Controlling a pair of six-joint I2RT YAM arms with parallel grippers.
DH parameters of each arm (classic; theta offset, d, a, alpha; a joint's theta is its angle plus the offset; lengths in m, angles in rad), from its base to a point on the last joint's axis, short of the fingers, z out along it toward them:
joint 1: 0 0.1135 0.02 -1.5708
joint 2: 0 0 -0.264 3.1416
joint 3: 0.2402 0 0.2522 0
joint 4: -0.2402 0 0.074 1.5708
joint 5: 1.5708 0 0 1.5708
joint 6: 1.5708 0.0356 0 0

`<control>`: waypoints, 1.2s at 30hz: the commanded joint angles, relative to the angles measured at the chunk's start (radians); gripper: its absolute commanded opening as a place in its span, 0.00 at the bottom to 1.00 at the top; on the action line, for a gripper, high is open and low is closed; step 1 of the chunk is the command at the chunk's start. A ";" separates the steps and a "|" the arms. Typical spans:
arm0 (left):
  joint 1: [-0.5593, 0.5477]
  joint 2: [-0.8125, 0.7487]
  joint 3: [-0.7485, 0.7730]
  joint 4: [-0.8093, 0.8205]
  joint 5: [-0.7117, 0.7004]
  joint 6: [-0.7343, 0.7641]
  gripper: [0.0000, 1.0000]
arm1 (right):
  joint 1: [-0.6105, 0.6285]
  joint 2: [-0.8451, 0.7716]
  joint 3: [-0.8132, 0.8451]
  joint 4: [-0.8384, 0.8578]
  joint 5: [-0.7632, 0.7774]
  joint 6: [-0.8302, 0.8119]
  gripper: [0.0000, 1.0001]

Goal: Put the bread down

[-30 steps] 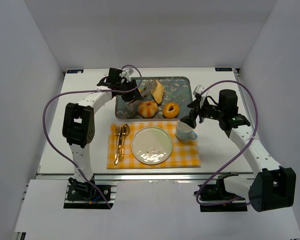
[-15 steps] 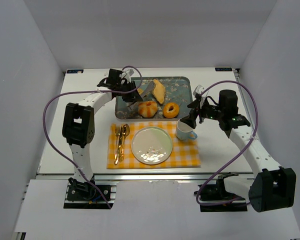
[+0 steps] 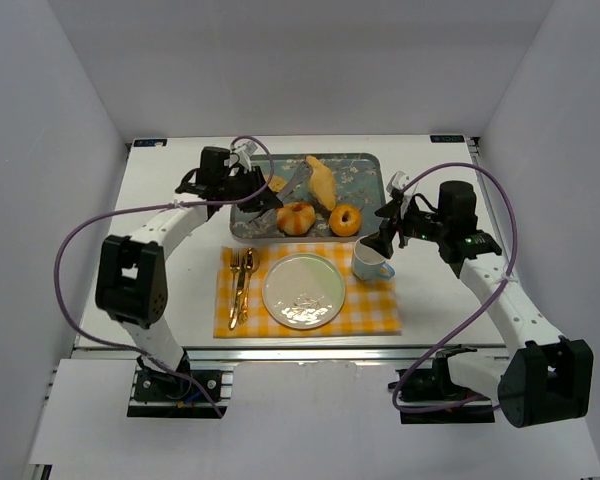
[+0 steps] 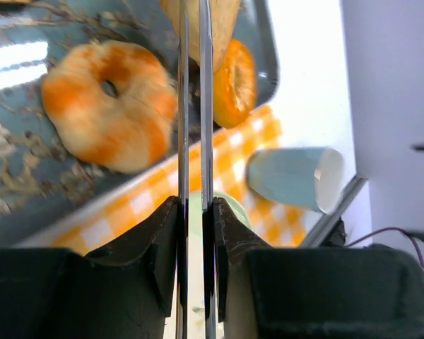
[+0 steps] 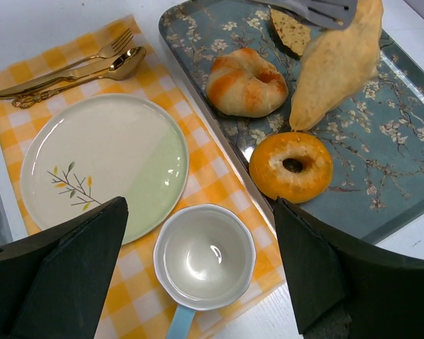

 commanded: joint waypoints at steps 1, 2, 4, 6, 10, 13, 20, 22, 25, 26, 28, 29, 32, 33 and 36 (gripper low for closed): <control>-0.005 -0.163 -0.062 0.042 0.051 -0.012 0.00 | -0.007 -0.021 -0.006 0.018 -0.025 0.000 0.89; -0.005 -0.184 -0.094 0.034 0.048 -0.005 0.00 | -0.007 -0.021 -0.007 0.016 -0.025 -0.001 0.89; -0.005 -0.246 -0.125 0.013 0.041 0.003 0.00 | -0.007 -0.021 -0.007 0.016 -0.029 -0.001 0.89; -0.005 -0.305 -0.160 -0.030 0.038 0.017 0.00 | -0.007 -0.019 -0.004 0.015 -0.032 -0.004 0.89; -0.005 -0.417 -0.216 -0.140 0.003 0.043 0.00 | -0.007 -0.018 -0.001 0.013 -0.035 -0.006 0.89; -0.005 -0.505 -0.269 -0.197 -0.003 0.043 0.00 | -0.007 -0.016 0.005 0.007 -0.041 -0.007 0.89; -0.013 -0.692 -0.401 -0.363 0.031 0.017 0.00 | -0.007 -0.012 0.011 -0.014 -0.038 -0.024 0.89; -0.017 -0.724 -0.433 -0.400 0.058 0.005 0.00 | -0.007 -0.009 0.013 -0.017 -0.047 -0.023 0.89; -0.027 -0.776 -0.498 -0.434 0.072 -0.021 0.00 | -0.007 -0.004 0.014 -0.014 -0.052 -0.021 0.89; -0.028 -0.786 -0.528 -0.440 0.068 -0.028 0.00 | -0.006 -0.003 0.016 -0.010 -0.052 -0.021 0.89; -0.031 -0.809 -0.555 -0.441 0.064 -0.035 0.00 | -0.006 -0.003 0.016 -0.010 -0.053 -0.020 0.89; -0.034 -0.815 -0.568 -0.444 0.052 -0.040 0.00 | -0.007 -0.003 0.016 -0.010 -0.053 -0.020 0.89; -0.036 -0.816 -0.575 -0.449 0.038 -0.044 0.07 | -0.007 -0.004 0.016 -0.013 -0.052 -0.023 0.89; -0.037 -0.815 -0.572 -0.454 0.025 -0.043 0.16 | -0.007 -0.004 0.016 -0.016 -0.049 -0.026 0.89; -0.037 -0.813 -0.555 -0.478 -0.011 -0.034 0.48 | -0.007 -0.009 0.014 -0.023 -0.047 -0.029 0.89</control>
